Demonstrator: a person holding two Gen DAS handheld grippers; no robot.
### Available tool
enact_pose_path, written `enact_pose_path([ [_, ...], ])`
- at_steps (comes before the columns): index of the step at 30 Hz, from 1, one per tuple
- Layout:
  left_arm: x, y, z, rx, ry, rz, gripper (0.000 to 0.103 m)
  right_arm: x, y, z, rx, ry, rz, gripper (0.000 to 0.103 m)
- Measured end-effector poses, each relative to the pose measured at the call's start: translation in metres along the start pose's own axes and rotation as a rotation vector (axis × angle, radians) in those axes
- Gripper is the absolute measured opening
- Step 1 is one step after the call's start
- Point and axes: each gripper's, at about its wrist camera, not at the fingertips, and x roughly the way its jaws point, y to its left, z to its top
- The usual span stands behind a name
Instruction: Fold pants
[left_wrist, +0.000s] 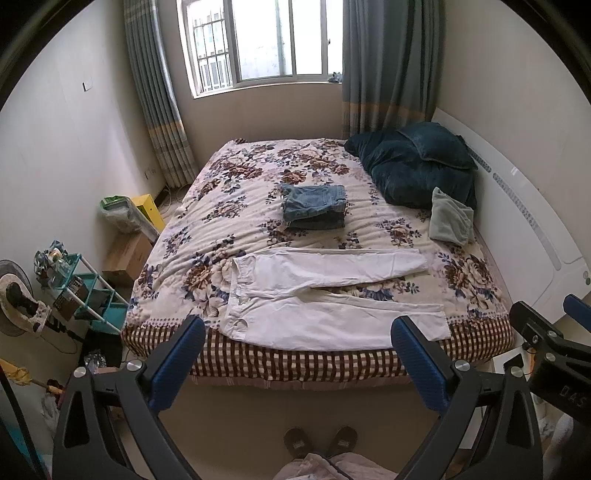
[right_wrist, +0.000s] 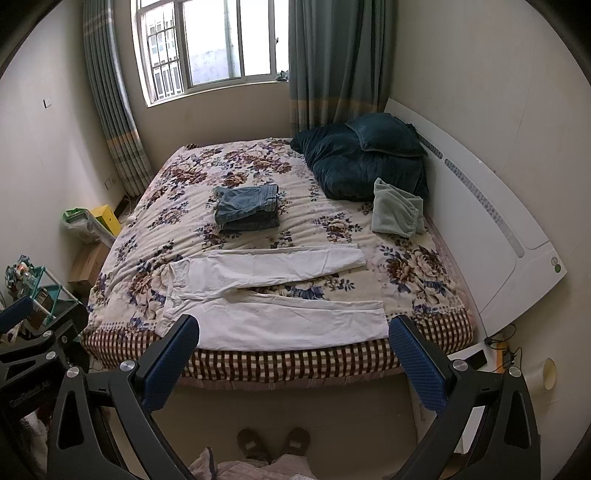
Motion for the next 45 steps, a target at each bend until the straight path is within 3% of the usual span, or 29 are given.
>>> enact_pose_path([
  [45,0.0,-0.011,0.007,-0.002,-0.016,-0.005,0.102,-0.003,-0.008,0.004,0.01,-0.011,-0.002,0.103],
])
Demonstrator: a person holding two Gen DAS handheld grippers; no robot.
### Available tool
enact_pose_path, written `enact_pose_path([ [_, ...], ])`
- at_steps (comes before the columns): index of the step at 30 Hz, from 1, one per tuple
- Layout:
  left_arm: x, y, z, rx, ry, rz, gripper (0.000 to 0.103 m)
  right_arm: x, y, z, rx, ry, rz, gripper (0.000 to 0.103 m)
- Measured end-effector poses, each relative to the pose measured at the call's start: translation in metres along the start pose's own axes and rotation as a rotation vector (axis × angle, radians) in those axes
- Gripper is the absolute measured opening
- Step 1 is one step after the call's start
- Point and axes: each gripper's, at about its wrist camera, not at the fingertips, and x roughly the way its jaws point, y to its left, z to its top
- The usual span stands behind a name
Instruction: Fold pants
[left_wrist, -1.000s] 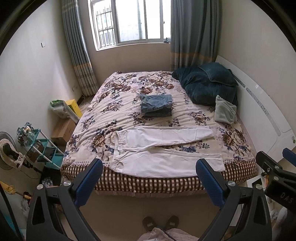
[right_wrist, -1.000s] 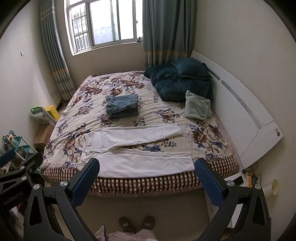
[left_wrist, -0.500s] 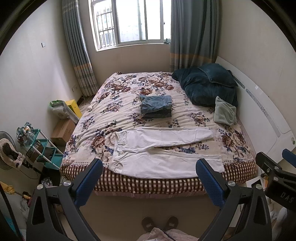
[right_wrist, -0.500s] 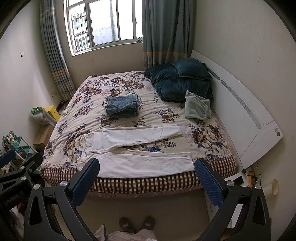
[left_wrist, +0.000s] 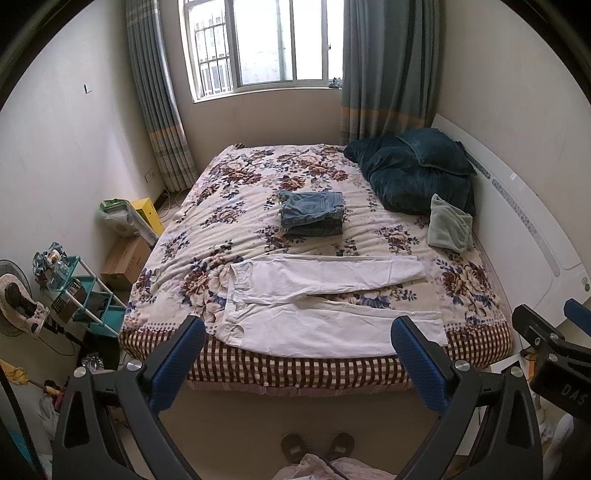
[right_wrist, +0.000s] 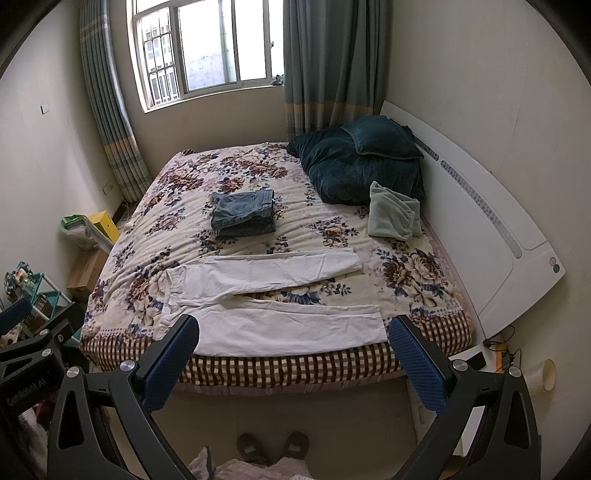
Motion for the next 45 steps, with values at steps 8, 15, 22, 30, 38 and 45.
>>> enact_pose_path([
  [8,0.003,-0.005,0.003,0.0,0.006,0.003,0.102,0.004,-0.003,0.01,-0.003,0.009,0.011,0.103],
  [15,0.011,-0.011,0.006,-0.015,0.02,0.005,0.102,0.011,-0.004,0.008,0.003,0.02,0.017,0.103],
  [22,0.036,-0.022,0.011,-0.047,0.007,0.04,0.102,0.039,-0.019,0.013,0.012,0.027,0.021,0.103],
  [30,0.121,-0.031,0.023,-0.045,0.021,0.129,0.102,0.136,-0.028,0.025,0.037,0.04,-0.031,0.103],
  [38,0.269,-0.026,0.05,0.002,0.164,0.16,0.102,0.295,-0.037,0.051,0.072,0.159,-0.076,0.103],
  [45,0.416,-0.015,0.093,0.028,0.295,0.129,0.102,0.452,-0.03,0.091,0.122,0.281,-0.118,0.103],
])
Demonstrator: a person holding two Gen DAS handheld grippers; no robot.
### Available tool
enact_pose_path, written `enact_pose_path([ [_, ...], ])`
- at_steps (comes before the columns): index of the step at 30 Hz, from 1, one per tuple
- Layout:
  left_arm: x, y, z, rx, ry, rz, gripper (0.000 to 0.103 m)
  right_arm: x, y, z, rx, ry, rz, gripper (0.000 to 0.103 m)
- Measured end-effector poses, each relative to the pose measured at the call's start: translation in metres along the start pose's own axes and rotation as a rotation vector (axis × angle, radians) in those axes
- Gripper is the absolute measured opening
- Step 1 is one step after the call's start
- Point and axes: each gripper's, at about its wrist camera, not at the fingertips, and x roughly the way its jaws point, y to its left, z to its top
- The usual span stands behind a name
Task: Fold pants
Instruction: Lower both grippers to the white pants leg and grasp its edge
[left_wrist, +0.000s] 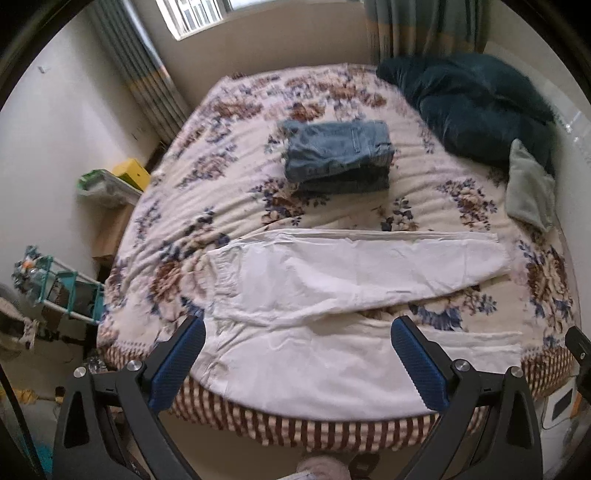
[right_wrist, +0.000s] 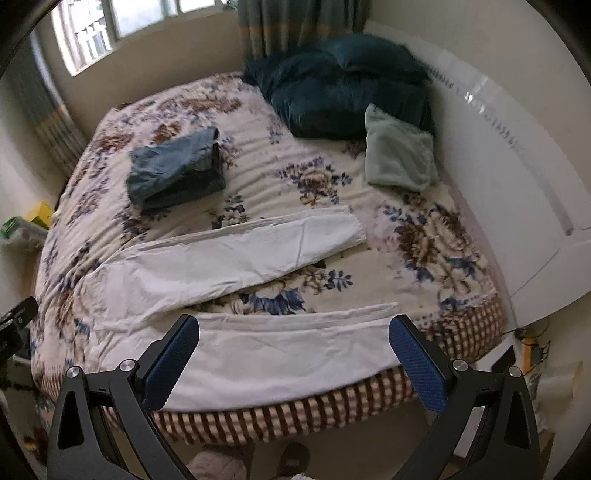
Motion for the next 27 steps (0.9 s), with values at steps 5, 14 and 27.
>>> enact_pose_path([
  [5,0.084,-0.006,0.049,0.029,0.059,-0.019,0.102,0.103,0.022,0.055,0.045,0.098,-0.014,0.103],
  [14,0.258,-0.043,0.116,0.239,0.172,0.006,0.102,0.296,0.075,0.124,-0.122,0.245,-0.013,0.103],
  [27,0.452,-0.106,0.113,0.728,0.49,-0.164,0.101,0.537,0.188,0.148,-0.84,0.52,0.077,0.103],
])
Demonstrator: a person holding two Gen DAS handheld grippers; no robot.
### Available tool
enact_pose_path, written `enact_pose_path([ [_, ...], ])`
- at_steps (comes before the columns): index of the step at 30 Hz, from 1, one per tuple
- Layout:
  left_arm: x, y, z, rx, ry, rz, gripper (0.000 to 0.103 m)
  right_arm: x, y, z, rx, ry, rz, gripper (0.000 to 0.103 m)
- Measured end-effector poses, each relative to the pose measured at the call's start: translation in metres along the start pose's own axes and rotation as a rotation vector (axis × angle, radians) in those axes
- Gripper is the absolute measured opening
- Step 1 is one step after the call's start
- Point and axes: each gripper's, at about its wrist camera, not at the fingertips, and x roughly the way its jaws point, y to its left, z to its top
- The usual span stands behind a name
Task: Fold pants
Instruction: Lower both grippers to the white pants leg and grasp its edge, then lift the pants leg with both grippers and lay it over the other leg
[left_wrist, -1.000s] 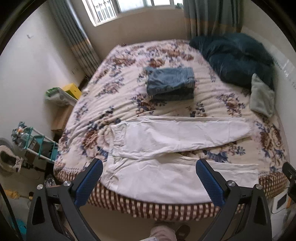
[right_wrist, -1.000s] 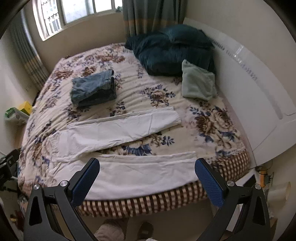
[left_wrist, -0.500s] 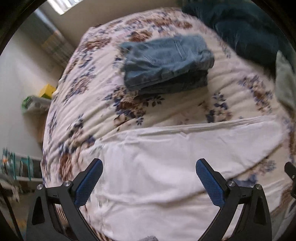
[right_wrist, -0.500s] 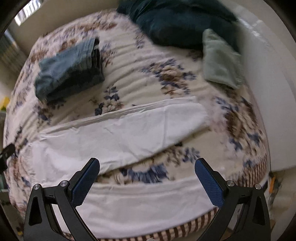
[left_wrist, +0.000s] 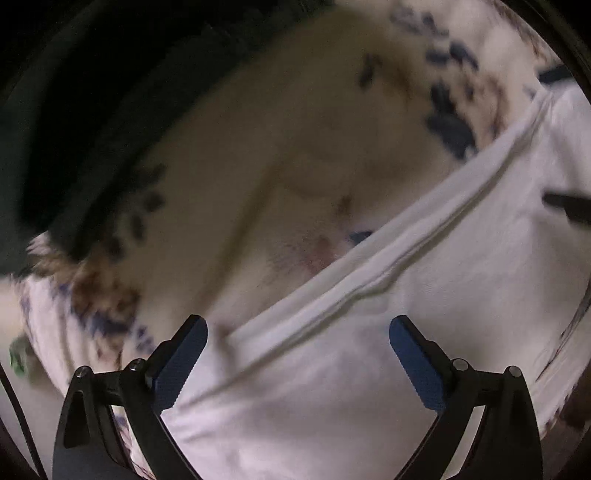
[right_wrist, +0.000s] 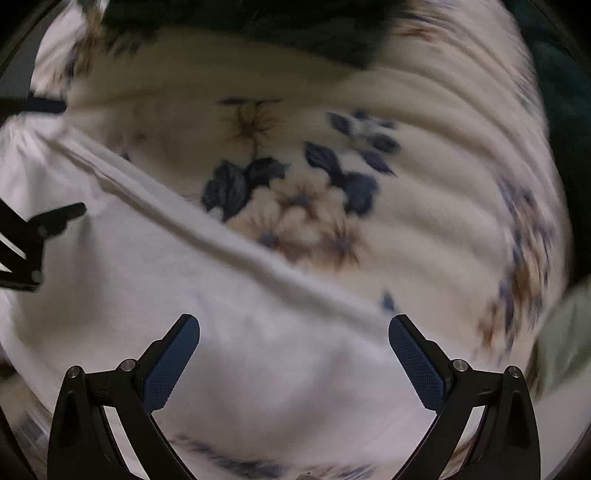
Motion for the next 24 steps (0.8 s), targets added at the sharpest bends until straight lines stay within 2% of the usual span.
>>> enact_pose_path([
  [4,0.009,0.002,0.005,0.041,0.039,-0.079,0.1,0.036,-0.005,0.026,-0.116,0.058,0.012,0.099],
  [7,0.009,-0.001,0.005,0.06,0.032,-0.107,0.082,0.054,-0.01,0.038,-0.125,0.093,0.066,0.088],
  [10,0.0,-0.004,0.001,0.064,0.015,-0.109,0.053,0.058,-0.013,0.048,-0.114,0.091,0.12,0.046],
  [11,-0.007,-0.006,-0.003,0.07,0.005,-0.094,0.038,0.055,-0.014,0.05,-0.093,0.08,0.158,0.024],
  [12,-0.011,-0.006,-0.006,0.065,-0.002,-0.1,0.027,0.052,-0.015,0.05,-0.068,0.072,0.194,0.014],
  [14,-0.025,0.002,-0.014,0.026,-0.022,-0.118,0.014,0.046,-0.02,0.05,-0.018,0.055,0.22,0.01],
  [15,-0.034,0.003,-0.021,0.01,-0.038,-0.127,0.011,0.043,-0.021,0.046,0.002,0.046,0.226,0.009],
  [19,-0.075,0.01,-0.049,-0.071,-0.111,-0.137,0.008,0.024,-0.022,0.028,0.111,-0.005,0.26,0.008],
  [24,-0.133,0.003,-0.115,-0.228,-0.203,-0.195,0.008,-0.009,-0.017,-0.013,0.227,-0.076,0.314,0.006],
])
